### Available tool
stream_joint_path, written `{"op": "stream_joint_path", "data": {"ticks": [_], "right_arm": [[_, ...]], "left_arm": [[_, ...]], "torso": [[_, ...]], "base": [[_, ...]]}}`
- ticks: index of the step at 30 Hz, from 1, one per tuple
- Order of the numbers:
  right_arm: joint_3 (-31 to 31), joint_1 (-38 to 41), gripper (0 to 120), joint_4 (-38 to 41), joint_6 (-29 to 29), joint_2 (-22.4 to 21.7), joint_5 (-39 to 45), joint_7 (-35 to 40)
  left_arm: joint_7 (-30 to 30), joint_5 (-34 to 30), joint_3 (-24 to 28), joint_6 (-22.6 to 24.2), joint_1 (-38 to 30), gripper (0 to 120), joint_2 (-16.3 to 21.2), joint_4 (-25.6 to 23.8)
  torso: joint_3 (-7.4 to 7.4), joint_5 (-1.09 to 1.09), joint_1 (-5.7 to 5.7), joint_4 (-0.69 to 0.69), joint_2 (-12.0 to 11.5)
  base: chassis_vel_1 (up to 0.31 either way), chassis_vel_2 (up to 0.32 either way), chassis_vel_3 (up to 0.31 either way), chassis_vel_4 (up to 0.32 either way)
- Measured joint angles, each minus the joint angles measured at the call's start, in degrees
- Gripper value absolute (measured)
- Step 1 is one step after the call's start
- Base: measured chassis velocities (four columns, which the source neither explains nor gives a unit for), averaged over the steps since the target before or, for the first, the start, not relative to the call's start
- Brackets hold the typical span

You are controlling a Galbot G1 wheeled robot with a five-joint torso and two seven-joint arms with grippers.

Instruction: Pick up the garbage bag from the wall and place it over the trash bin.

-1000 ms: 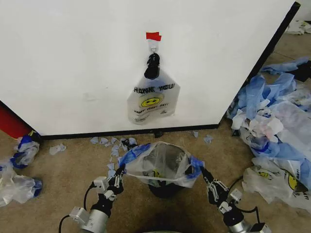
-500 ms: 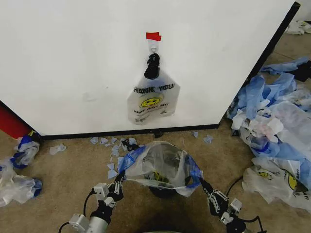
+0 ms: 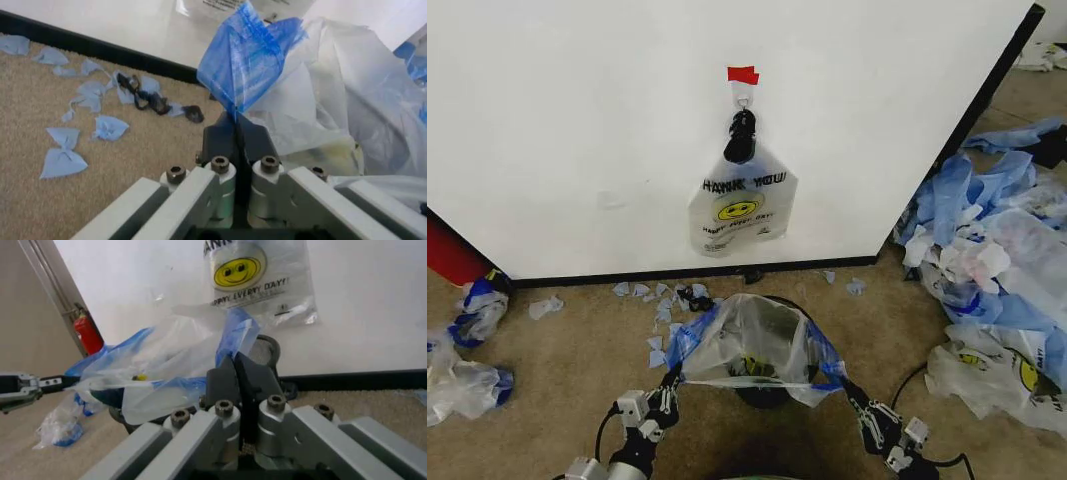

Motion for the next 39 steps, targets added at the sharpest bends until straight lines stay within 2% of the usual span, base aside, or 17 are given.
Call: {"op": "stream_joint_path", "data": {"ticks": [14,30,39], "right_arm": [[1.70,-1.45,0,-0.12,-0.01,-0.83,1.77,-1.96],[0.71,0.70,0,-5.91,-0.01,-0.39,1.18,-2.04],[0.13,4.07,0,-9.31,-0.01,0.33,0.05,0.34]], "left_arm": [[0.05,1.95,0.00,-0.46,2.63,0,-0.34,-0.64],[0.16,2.74,2.03,-1.15,1.26,0,-0.64,3.69],[-0.43,1.79,3.42,-1.10,-2.17,0,-0.51,7.26]], "torso": [[0.00,0.00,0.00,0.00,0.00],[0.00,0.00,0.00,0.00,0.00],[0.01,0.00,0.00,0.00,-0.01]], "base": [[0.000,0.000,0.000,0.000],[0.000,0.000,0.000,0.000],[0.000,0.000,0.000,0.000]]}}
